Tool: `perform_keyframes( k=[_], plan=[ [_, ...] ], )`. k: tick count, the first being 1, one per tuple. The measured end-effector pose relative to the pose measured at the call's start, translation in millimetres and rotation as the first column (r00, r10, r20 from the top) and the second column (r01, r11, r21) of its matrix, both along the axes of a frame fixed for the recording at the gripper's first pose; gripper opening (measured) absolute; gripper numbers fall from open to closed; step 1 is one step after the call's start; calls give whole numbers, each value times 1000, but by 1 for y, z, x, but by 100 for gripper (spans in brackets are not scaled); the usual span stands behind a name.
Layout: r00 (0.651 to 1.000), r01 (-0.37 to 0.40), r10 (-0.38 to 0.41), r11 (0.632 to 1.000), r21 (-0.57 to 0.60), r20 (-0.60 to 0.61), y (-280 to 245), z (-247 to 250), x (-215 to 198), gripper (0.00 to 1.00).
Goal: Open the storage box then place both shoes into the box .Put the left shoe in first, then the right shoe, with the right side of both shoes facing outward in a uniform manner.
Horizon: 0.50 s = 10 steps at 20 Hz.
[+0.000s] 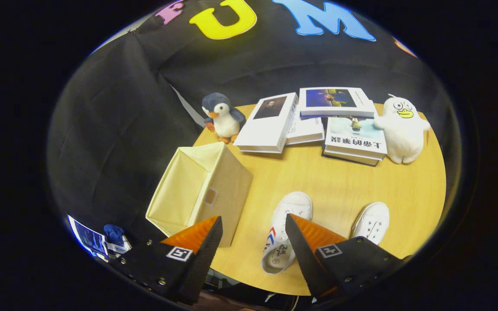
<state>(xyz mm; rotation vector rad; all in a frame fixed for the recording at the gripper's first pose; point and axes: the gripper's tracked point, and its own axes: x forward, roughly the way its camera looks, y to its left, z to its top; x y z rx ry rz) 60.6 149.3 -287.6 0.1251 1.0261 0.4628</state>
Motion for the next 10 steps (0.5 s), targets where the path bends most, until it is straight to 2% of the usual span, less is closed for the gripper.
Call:
perform_keyframes(
  k=[6,10],
  plan=[
    [986,-20,0,993,-119,-164,-37,-70,-28,87],
    [974,-49,9,984,-174,-225,-47,-106,-36,86]
  ],
)
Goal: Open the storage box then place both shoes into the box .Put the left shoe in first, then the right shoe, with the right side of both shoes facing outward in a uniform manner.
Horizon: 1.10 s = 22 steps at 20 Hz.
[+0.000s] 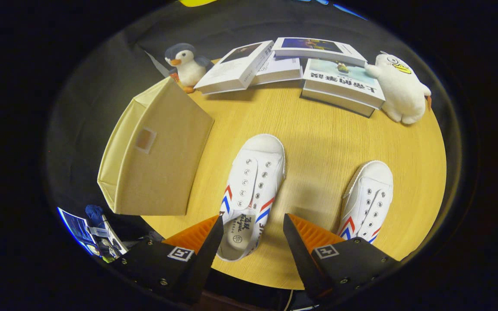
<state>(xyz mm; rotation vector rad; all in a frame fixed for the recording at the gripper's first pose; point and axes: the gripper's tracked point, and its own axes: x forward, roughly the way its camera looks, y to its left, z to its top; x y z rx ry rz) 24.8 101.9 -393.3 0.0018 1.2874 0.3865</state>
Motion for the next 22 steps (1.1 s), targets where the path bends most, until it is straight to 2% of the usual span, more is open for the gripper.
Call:
perform_keyframes(
  k=[6,8,11,13,14,15,17,18,22],
  plan=[
    [998,-31,27,996,-82,-50,-8,-38,1,84],
    [999,-43,38,989,-145,-39,-14,-48,7,77],
    [997,-50,42,990,-135,-62,-5,-57,7,72],
    [996,-34,27,996,-83,-88,6,-59,2,46],
    [996,-30,22,996,-81,-89,7,-56,3,25],
    [995,-29,21,997,-76,-95,6,-58,1,20],
    [994,12,-17,999,-51,-109,5,-57,0,4],
    [993,20,-23,1000,-21,-117,6,-53,0,0],
    [989,52,-47,998,35,-140,7,-41,-2,0]
  ],
)
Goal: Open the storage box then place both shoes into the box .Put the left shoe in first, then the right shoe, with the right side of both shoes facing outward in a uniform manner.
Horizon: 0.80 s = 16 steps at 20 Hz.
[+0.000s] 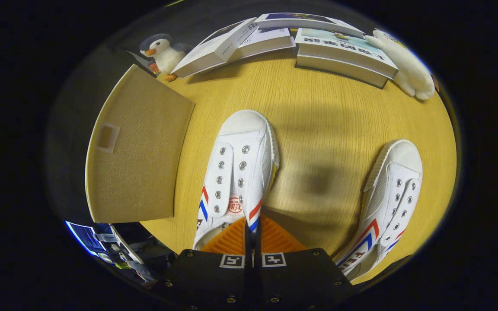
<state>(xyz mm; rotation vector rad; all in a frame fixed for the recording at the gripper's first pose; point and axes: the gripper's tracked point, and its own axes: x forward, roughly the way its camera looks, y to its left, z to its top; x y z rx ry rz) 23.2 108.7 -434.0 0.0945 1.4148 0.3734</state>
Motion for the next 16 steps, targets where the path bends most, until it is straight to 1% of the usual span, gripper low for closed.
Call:
perform_keyframes(
  k=[4,6,10,16],
  plan=[
    [998,47,-44,997,61,-45,5,15,-7,0],
    [997,59,-55,996,69,-49,6,26,-7,0],
    [999,37,-36,998,41,-19,4,57,-7,0],
    [999,21,-23,998,61,33,12,109,-3,0]
  ],
)
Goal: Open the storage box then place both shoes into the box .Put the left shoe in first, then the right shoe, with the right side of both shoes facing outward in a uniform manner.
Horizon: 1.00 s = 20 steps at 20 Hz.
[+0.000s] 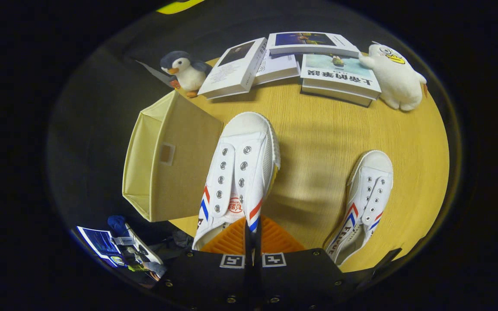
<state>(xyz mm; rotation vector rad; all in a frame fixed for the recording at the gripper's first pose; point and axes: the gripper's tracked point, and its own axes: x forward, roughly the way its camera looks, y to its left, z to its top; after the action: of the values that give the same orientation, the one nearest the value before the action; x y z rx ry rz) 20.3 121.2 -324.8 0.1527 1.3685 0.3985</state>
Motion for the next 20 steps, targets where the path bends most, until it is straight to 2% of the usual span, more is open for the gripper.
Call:
perform_keyframes(
  k=[10,20],
  plan=[
    [995,-73,70,997,32,75,39,65,12,0],
    [980,-189,181,978,87,89,127,90,24,0]
  ],
)
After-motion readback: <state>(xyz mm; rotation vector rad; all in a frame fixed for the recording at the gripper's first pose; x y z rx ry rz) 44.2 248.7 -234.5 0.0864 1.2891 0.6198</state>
